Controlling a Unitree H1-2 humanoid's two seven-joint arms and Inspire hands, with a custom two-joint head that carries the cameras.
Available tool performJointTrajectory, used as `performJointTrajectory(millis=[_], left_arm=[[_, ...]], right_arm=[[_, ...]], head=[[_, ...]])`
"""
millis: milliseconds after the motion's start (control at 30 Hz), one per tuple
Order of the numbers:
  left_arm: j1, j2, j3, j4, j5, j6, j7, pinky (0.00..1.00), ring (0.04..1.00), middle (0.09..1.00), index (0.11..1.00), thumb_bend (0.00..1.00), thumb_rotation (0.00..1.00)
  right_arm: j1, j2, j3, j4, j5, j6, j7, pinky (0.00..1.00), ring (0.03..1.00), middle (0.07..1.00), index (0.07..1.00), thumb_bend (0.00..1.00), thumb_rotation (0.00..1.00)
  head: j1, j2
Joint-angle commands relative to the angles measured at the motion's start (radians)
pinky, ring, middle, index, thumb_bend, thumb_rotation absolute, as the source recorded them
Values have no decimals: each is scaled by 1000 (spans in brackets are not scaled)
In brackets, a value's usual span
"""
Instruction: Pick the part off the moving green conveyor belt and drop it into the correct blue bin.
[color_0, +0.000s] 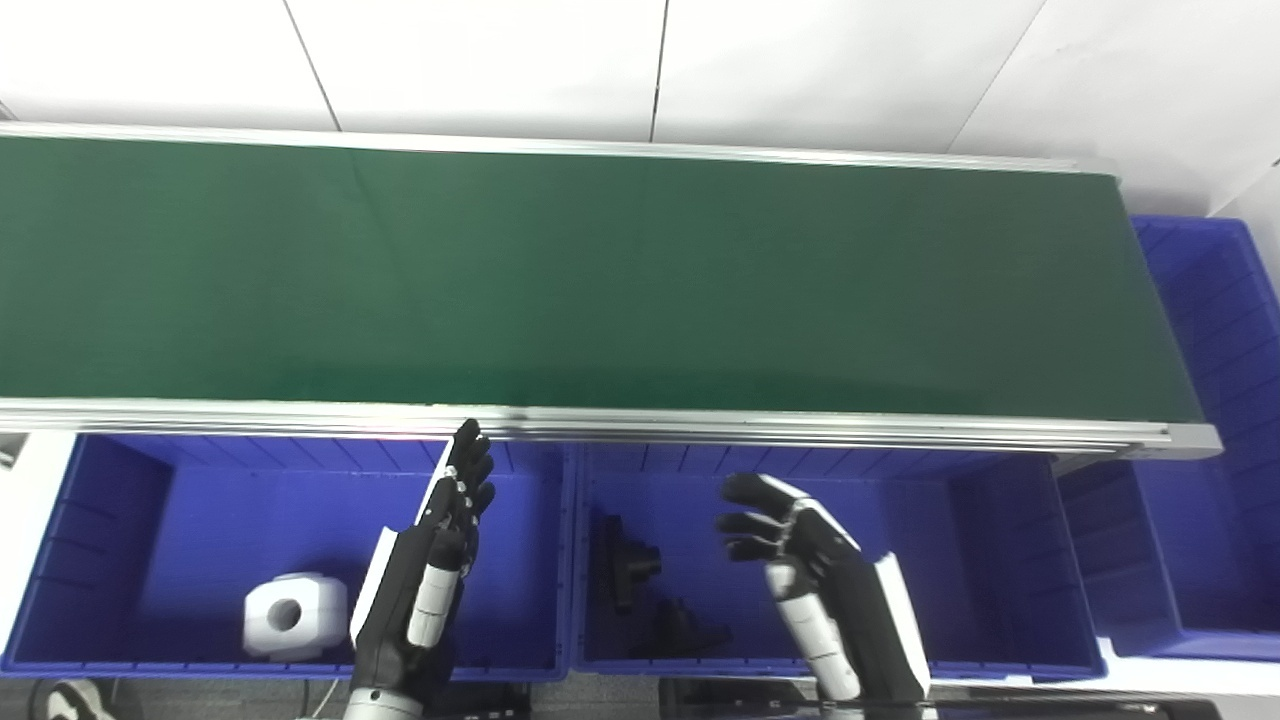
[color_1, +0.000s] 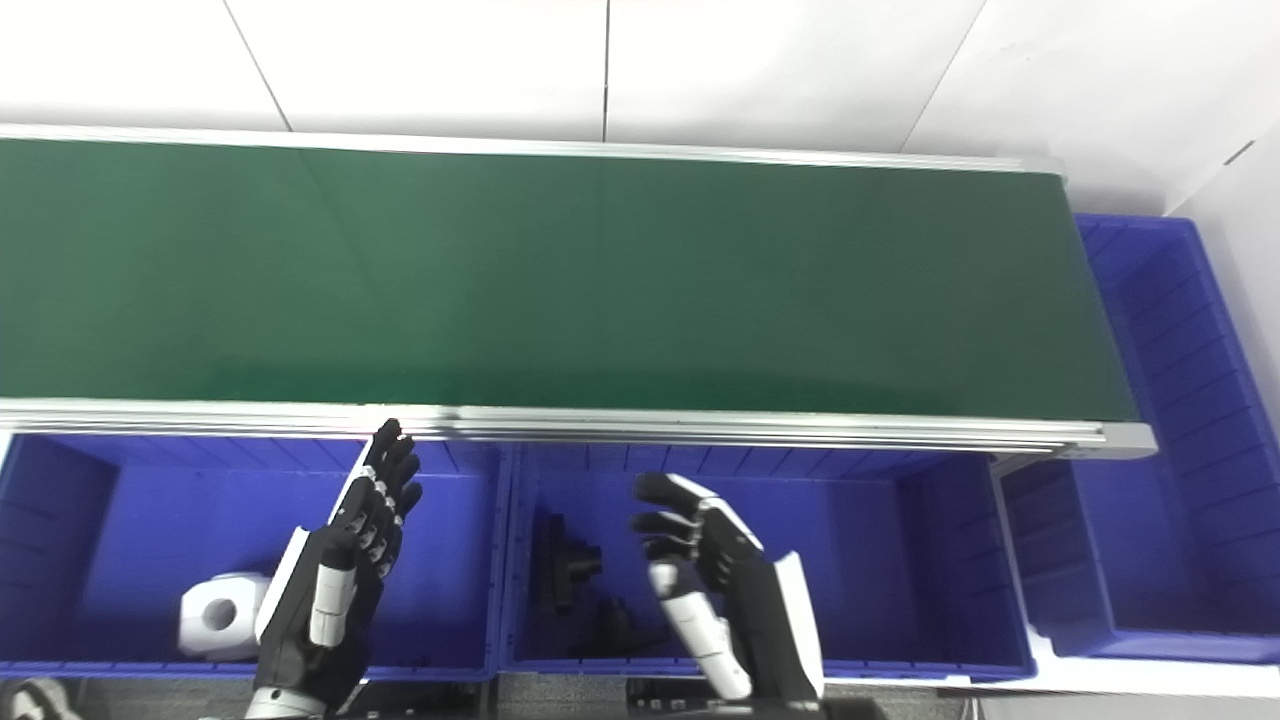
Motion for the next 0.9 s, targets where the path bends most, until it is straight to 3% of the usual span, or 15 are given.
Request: performJointTrajectory(millis=[0, 133, 467, 600, 867], left_arm=[[13, 2, -1, -32, 0, -76, -16, 1000, 1000, 1000, 1000, 962, 917], [2, 10, 12, -20, -19, -88, -21, 1000, 1000, 1000, 1000, 934, 926], [-12, 11, 26, 8, -30, -107, -31, 1000, 1000, 1000, 1000, 912, 972], [-18, 6, 28, 24, -20, -122, -30, 1000, 1000, 1000, 1000, 933, 971], [-20, -28, 36, 58, 21, -168, -6, 1000, 1000, 1000, 1000, 936, 996]], right_arm=[[-30, 82, 40, 24, -13, -128, -47, 663, 734, 811, 801, 647, 917], [-57, 83, 56, 62, -39, -120, -70, 666, 741, 817, 803, 665, 915], [-92, 79, 61, 101, -60, -60, -85, 679, 774, 842, 809, 691, 892], [-105, 72, 57, 103, 5, 4, -63, 738, 819, 889, 872, 713, 924], [-153, 43, 43, 151, 39, -46, -70, 928, 955, 996, 996, 743, 979]], head=[[-35, 4], [-85, 4], [-88, -5], [-76, -9], [-44, -17]])
